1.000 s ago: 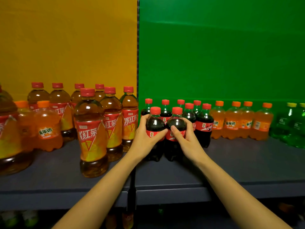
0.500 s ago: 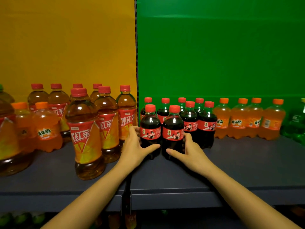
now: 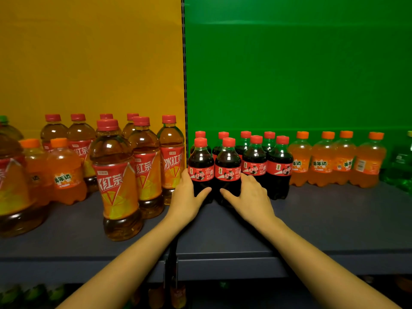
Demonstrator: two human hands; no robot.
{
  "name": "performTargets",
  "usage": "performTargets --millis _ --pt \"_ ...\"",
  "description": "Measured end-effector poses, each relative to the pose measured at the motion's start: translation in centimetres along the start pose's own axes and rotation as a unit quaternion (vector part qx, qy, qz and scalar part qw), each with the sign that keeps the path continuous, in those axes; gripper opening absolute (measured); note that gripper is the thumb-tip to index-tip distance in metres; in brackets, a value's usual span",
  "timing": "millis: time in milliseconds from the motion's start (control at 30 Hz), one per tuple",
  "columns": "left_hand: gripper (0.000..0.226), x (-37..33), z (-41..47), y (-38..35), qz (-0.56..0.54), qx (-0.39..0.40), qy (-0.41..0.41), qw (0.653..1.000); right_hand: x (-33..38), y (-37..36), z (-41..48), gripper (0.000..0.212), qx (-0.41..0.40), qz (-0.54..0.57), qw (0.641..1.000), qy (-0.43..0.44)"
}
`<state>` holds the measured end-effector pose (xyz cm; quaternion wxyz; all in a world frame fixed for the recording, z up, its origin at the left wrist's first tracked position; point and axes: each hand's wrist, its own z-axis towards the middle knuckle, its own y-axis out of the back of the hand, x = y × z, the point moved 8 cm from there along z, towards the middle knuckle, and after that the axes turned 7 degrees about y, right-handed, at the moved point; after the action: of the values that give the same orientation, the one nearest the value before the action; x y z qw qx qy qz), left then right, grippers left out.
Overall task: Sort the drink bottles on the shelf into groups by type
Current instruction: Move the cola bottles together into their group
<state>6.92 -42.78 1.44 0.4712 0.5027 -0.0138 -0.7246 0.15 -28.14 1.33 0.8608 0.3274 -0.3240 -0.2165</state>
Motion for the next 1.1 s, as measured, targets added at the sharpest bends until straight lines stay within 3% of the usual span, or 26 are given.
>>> performTargets --millis 100,367,833,1100 --pt "0.071 0.0 -0.2 -0.1 0.007 -0.007 -0.002 1.0 0.0 0.5 -0.2 0.061 -0.027 0.028 0.999 -0.016" --pt "0.078 0.0 0.3 -0.5 0.025 -0.02 -0.006 0.999 0.3 1.1 0.0 0.053 -0.054 -0.008 0.999 0.002" --pt "0.082 1.3 2.3 -2.0 0.041 -0.014 0.066 0.997 0.6 1.5 -0.1 0.021 -0.086 0.033 0.995 0.025" --pt "0.079 -1.0 -0.3 -1.0 0.072 0.034 0.025 0.997 3.1 2.3 -1.2 0.006 -0.105 -0.008 0.991 0.087"
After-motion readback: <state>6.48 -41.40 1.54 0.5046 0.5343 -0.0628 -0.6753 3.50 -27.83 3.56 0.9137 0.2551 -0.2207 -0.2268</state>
